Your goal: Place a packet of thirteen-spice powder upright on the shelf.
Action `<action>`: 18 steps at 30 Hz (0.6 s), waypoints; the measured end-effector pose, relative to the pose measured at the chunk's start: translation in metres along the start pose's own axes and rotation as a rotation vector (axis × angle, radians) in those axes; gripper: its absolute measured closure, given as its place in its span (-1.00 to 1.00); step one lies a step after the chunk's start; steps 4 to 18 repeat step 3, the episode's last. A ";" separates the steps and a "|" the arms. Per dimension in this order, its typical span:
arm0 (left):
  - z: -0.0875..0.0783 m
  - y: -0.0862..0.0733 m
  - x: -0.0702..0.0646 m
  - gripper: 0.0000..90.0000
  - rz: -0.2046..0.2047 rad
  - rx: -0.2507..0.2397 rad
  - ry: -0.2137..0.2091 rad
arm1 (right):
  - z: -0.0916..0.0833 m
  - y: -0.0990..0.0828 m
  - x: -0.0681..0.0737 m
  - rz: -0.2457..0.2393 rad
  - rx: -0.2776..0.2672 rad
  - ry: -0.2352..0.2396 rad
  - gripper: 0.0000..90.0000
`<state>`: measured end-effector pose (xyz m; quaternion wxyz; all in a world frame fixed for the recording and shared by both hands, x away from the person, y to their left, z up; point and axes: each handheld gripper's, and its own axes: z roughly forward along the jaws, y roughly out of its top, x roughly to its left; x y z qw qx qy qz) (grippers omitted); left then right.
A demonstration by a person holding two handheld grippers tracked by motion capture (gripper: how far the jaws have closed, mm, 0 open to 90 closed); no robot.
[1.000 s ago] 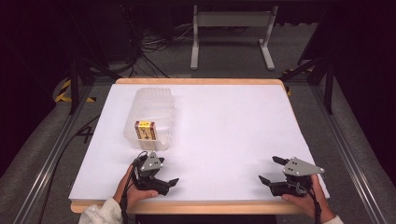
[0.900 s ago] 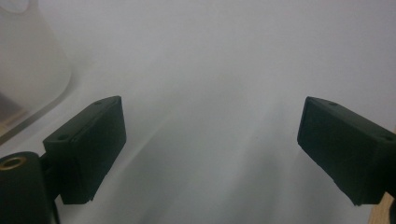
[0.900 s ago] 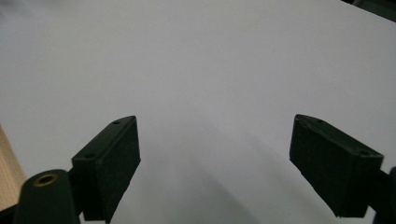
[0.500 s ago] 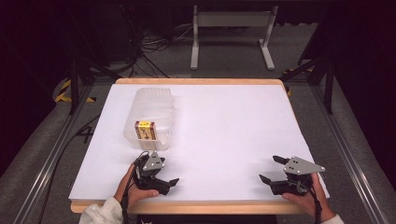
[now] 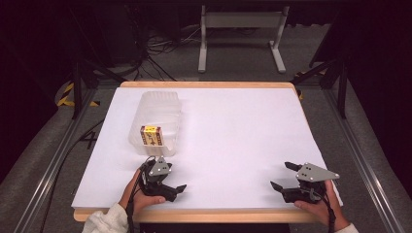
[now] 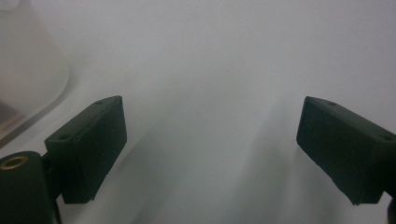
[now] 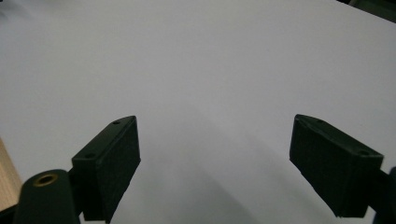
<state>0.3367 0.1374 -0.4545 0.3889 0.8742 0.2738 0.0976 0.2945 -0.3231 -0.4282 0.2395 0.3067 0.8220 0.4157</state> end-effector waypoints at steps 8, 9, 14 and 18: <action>0.000 0.000 -0.001 -0.80 0.000 0.001 -0.001 | 0.000 0.000 0.000 0.001 -0.005 0.001 -0.63; 0.000 0.000 -0.001 -0.80 0.000 0.001 -0.001 | 0.000 0.000 0.000 0.001 -0.005 0.001 -0.63; 0.000 0.000 -0.001 -0.80 0.000 0.001 -0.001 | 0.000 0.000 0.000 0.001 -0.005 0.001 -0.63; 0.000 0.000 -0.001 -0.80 0.000 0.001 -0.001 | 0.000 0.000 0.000 0.001 -0.005 0.001 -0.63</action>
